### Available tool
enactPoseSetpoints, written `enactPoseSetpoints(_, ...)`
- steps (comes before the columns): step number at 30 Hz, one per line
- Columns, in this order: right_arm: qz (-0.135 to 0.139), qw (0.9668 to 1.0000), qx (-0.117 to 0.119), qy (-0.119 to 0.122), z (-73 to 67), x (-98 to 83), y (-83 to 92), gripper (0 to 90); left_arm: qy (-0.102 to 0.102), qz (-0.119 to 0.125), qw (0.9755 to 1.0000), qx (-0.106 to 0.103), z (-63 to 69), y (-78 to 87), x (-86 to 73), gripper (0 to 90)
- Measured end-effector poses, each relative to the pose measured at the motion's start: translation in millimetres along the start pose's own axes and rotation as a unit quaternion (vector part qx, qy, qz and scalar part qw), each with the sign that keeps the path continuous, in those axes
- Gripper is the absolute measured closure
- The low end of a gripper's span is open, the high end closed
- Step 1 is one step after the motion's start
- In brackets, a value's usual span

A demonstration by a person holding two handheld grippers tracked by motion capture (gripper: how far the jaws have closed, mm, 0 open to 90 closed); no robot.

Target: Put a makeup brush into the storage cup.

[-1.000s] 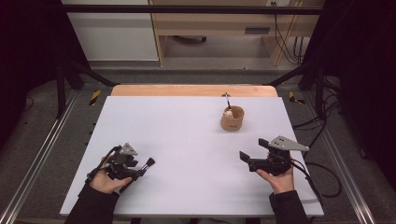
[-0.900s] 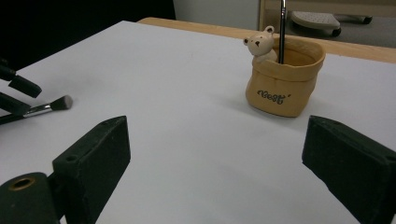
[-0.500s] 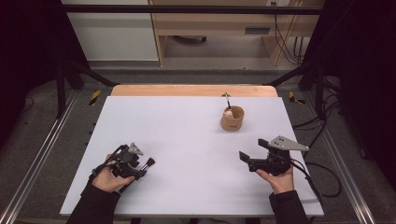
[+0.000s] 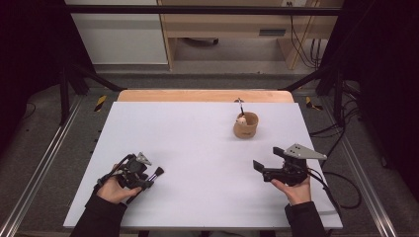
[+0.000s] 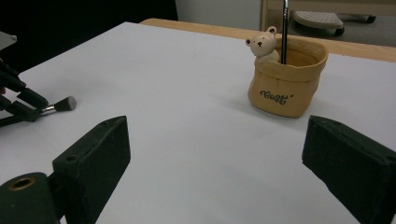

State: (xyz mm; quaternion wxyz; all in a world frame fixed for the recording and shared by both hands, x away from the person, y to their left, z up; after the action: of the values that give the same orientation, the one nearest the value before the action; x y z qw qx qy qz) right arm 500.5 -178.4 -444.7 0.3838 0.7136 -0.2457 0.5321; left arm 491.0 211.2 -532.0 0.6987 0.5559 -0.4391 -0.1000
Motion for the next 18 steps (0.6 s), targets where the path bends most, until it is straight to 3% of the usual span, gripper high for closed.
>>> enactPoseSetpoints(18,0.001,1.0000,-0.001,0.000,0.8,1.2,2.3,8.3,0.005,-0.013,0.9999,-0.009,4.5,1.0,-1.4,75.0)
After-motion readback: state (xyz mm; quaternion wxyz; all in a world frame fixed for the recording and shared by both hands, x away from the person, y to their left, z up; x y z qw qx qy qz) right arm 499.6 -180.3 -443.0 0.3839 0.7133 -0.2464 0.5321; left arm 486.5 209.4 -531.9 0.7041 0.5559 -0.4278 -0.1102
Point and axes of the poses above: each handheld gripper's, and its own axes: y roughly backward along the jaws, x roughly out of its top, z roughly to its right, the point moved 9 cm from there along -y, roughly forward along the jaws, and after that the axes turned 7 degrees about z, right-handed, at the moved point
